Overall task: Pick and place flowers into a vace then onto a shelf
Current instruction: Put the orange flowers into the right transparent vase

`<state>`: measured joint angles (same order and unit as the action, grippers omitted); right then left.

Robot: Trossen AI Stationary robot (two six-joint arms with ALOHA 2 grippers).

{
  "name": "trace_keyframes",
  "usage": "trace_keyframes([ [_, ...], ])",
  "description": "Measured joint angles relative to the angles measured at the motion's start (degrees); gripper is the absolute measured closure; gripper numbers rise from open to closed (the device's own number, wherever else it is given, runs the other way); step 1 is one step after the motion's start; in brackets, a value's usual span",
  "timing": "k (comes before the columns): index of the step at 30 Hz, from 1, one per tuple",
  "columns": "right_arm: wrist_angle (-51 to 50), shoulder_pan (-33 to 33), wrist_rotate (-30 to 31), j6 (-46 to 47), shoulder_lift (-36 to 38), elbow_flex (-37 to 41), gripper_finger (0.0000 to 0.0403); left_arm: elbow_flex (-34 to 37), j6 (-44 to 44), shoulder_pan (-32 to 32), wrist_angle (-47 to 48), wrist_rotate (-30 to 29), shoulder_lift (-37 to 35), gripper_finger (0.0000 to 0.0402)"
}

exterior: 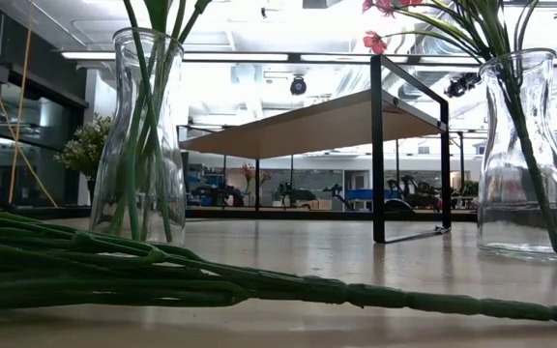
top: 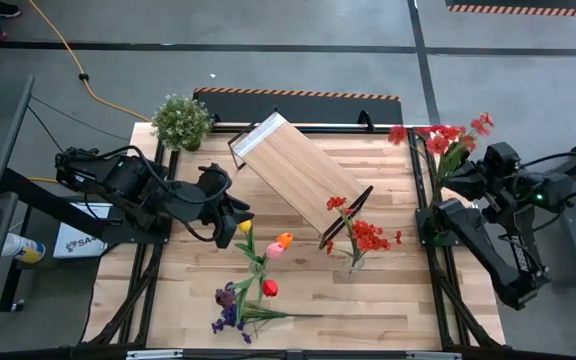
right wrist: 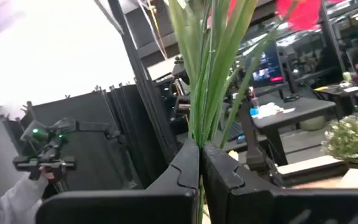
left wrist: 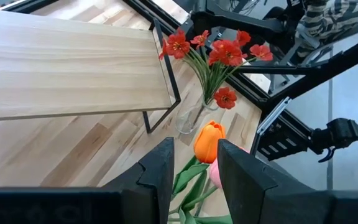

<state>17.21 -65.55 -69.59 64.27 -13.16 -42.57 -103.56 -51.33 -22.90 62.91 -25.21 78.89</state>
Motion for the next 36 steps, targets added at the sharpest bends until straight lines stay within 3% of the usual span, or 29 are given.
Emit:
trace_keyframes([
  [12, 0.28, 6.62, -0.46, -0.23, -0.33, 0.00, 0.0403, -0.01, -0.01, 0.00, -2.87, -1.51, -0.02, 0.0245],
  [21, -0.16, 15.10, -2.12, -1.14, -4.63, 0.00, 0.0403, -0.01, 0.01, 0.00, -5.03, -1.51, -0.02, 0.0245],
  [30, 0.95, 22.66, 3.51, -8.16, -9.94, 0.00, 0.0403, -0.01, 0.06, 0.00, -5.75, -1.49, -0.02, 0.0245],
  [36, 1.03, 31.19, 9.81, -14.75, -13.06, 0.00, 0.0403, -0.01, 0.66, 0.00, -5.61, -1.46, -0.02, 0.0245],
])
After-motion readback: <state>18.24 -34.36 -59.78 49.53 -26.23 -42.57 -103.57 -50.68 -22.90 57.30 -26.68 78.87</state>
